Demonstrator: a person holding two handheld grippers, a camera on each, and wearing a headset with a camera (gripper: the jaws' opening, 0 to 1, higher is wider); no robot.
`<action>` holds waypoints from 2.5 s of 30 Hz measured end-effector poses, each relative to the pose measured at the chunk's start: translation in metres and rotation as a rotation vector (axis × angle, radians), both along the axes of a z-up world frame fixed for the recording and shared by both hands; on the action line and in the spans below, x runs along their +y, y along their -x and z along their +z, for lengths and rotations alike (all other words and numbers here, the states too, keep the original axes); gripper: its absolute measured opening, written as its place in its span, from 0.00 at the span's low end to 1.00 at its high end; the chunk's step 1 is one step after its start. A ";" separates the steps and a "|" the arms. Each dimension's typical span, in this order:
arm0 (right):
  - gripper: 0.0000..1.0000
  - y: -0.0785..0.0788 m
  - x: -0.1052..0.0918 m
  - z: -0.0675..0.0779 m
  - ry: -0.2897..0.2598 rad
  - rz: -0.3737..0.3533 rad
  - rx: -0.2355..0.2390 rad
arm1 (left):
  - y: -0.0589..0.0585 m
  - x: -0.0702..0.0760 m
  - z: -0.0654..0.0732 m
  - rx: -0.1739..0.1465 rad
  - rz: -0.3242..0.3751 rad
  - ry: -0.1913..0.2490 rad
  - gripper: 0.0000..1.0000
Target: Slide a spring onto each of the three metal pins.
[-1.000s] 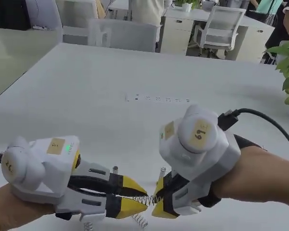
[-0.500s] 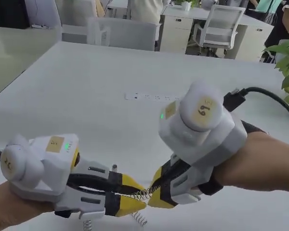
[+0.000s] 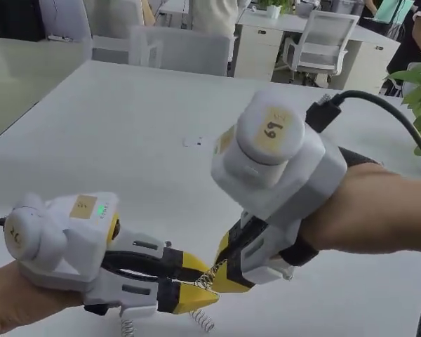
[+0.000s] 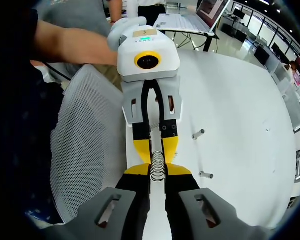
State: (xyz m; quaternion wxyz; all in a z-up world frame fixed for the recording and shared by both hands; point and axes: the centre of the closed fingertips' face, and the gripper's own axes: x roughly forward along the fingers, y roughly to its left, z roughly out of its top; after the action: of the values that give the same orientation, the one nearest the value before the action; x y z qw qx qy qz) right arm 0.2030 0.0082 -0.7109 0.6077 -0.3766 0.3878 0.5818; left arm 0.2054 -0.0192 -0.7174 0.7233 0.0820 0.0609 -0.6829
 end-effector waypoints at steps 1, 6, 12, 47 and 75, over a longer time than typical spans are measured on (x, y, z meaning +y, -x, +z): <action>0.07 0.001 0.000 0.000 0.009 0.004 0.000 | 0.000 0.000 0.000 -0.002 -0.002 0.000 0.03; 0.06 0.001 0.000 0.001 0.035 0.018 -0.004 | 0.001 -0.002 0.000 -0.003 -0.010 -0.004 0.03; 0.06 -0.001 0.002 0.001 0.036 0.018 -0.009 | -0.002 -0.003 -0.002 -0.008 -0.014 -0.016 0.03; 0.06 -0.009 -0.001 0.001 0.052 0.026 -0.027 | -0.007 -0.004 -0.012 0.013 -0.004 -0.036 0.13; 0.07 -0.043 -0.050 0.009 0.084 -0.082 -0.043 | -0.010 0.044 -0.023 0.080 0.153 -0.016 0.27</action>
State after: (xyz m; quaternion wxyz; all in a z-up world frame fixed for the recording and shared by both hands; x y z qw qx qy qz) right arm 0.2463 -0.0420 -0.7018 0.6229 -0.3982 0.4137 0.5313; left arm 0.2150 0.0244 -0.7404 0.7696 0.0555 0.1010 -0.6280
